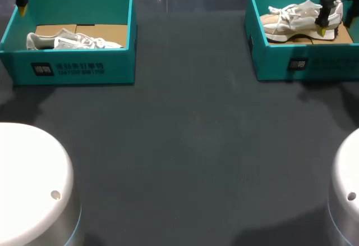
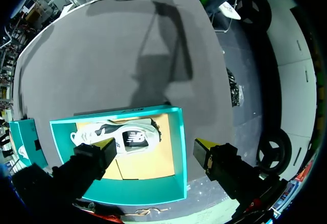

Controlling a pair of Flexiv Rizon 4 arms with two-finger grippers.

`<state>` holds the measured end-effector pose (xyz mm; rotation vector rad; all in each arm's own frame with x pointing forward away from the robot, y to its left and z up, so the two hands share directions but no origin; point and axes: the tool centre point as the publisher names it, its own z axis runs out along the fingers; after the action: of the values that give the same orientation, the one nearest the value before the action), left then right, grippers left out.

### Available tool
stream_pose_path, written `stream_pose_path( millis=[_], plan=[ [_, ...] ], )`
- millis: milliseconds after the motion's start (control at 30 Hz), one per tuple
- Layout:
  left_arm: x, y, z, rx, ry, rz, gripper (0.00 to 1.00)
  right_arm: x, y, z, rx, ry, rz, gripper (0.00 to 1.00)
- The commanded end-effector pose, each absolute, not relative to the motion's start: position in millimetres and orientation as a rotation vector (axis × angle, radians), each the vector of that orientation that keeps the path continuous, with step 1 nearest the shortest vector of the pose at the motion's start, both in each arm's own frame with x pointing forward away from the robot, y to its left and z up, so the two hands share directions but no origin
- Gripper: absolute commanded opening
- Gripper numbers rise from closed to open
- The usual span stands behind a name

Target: Take the shoe out of the shoebox, open the shoe tongue, remove and reinsert the insole, then place the shoe into the shoebox

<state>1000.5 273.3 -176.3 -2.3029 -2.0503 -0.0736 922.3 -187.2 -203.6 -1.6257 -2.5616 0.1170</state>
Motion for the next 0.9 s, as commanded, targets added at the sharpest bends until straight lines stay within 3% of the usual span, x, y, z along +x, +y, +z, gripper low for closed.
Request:
stream_pose_path(
  millis=[33,133,167,200,600,900],
  plan=[
    [1001,274,-176,-2.304,-2.049,-0.076,1.0,937,-207,-206,-1.623,-2.544,0.094,1.0],
    [1001,274,-176,-2.304,-2.049,-0.076,1.0,947,-224,-203,-1.638,-2.555,0.093,1.0],
    [1001,274,-176,-2.304,-2.049,-0.076,0.93,949,-231,-205,-1.648,-2.551,0.074,1.0],
    [1001,274,-176,-2.304,-2.049,-0.076,1.0,951,-235,-207,-1.645,-2.549,0.094,1.0],
    [1001,274,-176,-2.304,-2.049,-0.076,1.0,979,-280,-209,-1.66,-2.592,0.013,1.0],
    [1001,274,-176,-2.304,-2.049,-0.076,1.0,1004,-268,-209,-1.704,-2.561,0.027,1.0]
  ],
)
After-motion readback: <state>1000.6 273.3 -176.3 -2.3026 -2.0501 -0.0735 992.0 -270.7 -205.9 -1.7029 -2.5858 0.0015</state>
